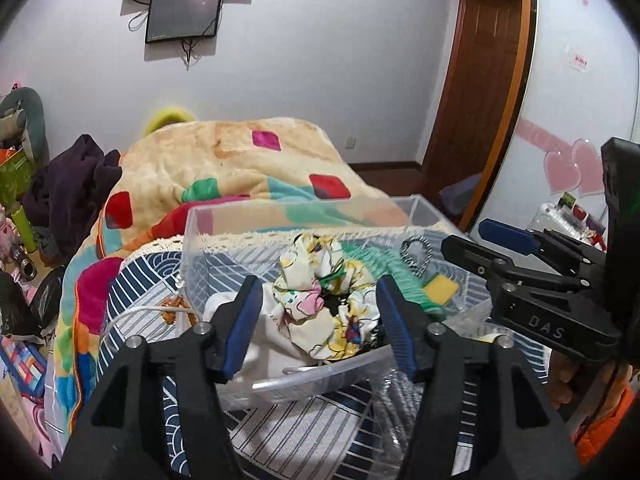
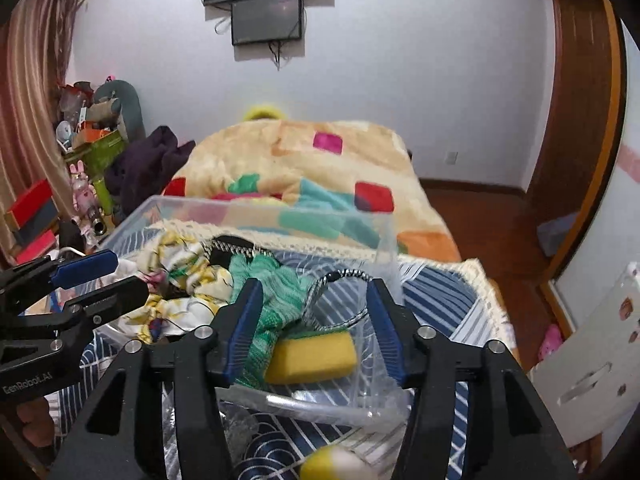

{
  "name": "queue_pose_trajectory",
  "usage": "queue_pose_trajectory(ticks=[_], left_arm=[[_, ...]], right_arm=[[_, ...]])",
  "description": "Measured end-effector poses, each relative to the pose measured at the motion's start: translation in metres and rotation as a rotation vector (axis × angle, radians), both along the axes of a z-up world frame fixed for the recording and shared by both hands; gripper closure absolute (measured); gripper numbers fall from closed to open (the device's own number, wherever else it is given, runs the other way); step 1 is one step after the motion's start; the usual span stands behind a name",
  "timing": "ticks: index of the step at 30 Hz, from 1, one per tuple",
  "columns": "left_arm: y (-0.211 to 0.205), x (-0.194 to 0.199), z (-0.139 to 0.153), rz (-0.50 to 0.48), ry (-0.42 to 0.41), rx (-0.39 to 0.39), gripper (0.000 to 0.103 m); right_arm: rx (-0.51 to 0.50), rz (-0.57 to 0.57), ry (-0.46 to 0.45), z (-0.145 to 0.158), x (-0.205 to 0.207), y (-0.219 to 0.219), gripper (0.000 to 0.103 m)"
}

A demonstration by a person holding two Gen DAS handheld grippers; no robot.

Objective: Organize soft objects
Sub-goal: 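Place the scarf into the box with the left tool while the right places the beaded strap in, then grasp the bagged silver scrubber with the left tool while the right tool grasps the felt ball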

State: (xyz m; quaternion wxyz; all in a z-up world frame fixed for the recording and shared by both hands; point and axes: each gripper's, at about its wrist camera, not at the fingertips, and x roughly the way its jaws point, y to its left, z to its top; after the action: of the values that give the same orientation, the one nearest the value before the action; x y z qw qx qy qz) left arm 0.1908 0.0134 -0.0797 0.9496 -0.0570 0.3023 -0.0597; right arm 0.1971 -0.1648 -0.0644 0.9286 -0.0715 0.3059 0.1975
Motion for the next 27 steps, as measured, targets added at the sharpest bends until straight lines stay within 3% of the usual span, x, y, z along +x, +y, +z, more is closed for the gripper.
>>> queue_pose_trajectory(ticks=[8, 10, 15, 27], left_arm=[[-0.001, -0.030, 0.023, -0.012, -0.067, -0.018, 0.018], [-0.001, -0.036, 0.024, -0.009, -0.073, -0.018, 0.016], [-0.005, -0.050, 0.017, -0.039, -0.052, -0.020, 0.013], [-0.033, -0.052, -0.041, -0.096, 0.125, -0.028, 0.013]], right_arm=[[0.036, 0.021, -0.115, 0.031, -0.029, -0.009, 0.027], [0.048, 0.031, -0.132, 0.034, -0.038, -0.012, 0.021], [0.069, 0.029, -0.131, 0.029, -0.050, -0.021, 0.021], [0.035, -0.017, 0.033, -0.028, -0.059, -0.038, 0.021]])
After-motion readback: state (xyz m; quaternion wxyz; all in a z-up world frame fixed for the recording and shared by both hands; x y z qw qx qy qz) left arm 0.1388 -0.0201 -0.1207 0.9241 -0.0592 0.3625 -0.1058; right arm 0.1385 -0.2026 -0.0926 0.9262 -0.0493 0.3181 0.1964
